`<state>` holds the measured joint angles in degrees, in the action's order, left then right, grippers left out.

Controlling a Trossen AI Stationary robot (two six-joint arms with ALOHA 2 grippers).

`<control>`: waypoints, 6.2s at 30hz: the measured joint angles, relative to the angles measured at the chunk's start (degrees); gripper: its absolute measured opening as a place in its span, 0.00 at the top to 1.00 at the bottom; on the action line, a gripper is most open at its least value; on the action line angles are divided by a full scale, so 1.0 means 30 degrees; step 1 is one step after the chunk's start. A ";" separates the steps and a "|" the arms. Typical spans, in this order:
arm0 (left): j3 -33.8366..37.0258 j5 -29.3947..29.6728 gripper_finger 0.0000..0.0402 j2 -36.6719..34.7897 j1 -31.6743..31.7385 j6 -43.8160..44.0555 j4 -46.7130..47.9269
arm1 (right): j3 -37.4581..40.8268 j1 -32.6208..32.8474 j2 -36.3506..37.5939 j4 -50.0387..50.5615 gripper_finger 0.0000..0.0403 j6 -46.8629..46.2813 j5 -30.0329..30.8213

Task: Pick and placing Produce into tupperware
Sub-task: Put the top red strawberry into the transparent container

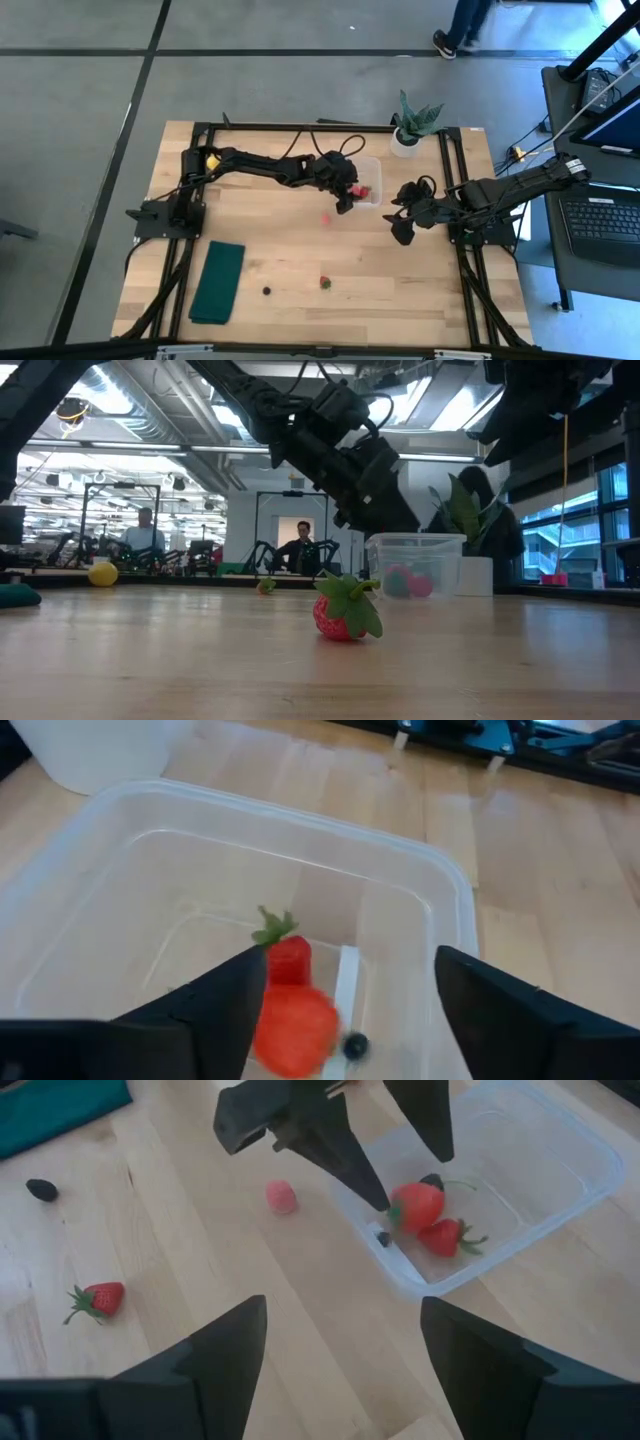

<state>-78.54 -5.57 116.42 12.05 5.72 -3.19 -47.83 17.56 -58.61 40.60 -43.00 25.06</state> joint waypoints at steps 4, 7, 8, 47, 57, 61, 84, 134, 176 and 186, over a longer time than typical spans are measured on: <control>-0.0196 0.0096 0.24 -0.0446 0.0027 -0.0461 0.0333 | 0.0000 0.0000 0.0000 0.0007 0.34 0.0000 -0.0007; -0.0850 0.0089 0.24 -0.1788 0.0116 -0.3377 0.1247 | 0.0000 -0.0007 0.0000 0.0007 0.34 -0.0007 -0.0044; -0.1102 0.0083 0.24 -0.2385 0.0168 -0.4855 0.1932 | 0.0000 -0.0007 0.0000 -0.0012 0.34 -0.0009 -0.0048; -0.2302 0.0727 0.29 -0.3701 0.5320 -1.1992 1.8239 | 0.0004 -0.0036 -0.0007 -0.0165 0.34 0.0513 0.0838; -0.2302 0.1153 0.29 -0.3687 0.4542 -1.1232 1.6800 | 0.0001 -0.0036 -0.0015 -0.0146 0.34 0.0940 0.0838; -0.2302 0.1129 0.28 -0.3687 0.4332 -1.3597 1.8171 | 0.0007 -0.0036 -0.0015 -0.0153 0.34 0.0933 0.0838; -0.2302 0.1742 0.31 0.0321 0.4670 -1.7231 1.9133 | 0.0007 -0.0042 -0.0015 -0.0051 0.34 0.0984 0.0825; -0.2237 0.2224 0.78 0.0619 0.4513 -1.4564 1.9569 | 0.0007 -0.0044 -0.0015 0.0437 0.34 0.0998 0.0823; -0.6993 0.0335 0.75 0.2223 0.0725 -0.8670 1.0489 | 0.0000 -0.0015 -0.0001 -0.0297 0.34 -0.0044 0.0255; -0.6994 0.0161 0.74 0.2289 0.0583 -0.8517 1.0133 | 0.0000 -0.0015 0.0000 -0.0335 0.34 -0.0095 0.0255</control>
<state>-99.53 -5.08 123.29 13.80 -19.84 27.20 -47.83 17.52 -58.61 39.59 -43.29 25.82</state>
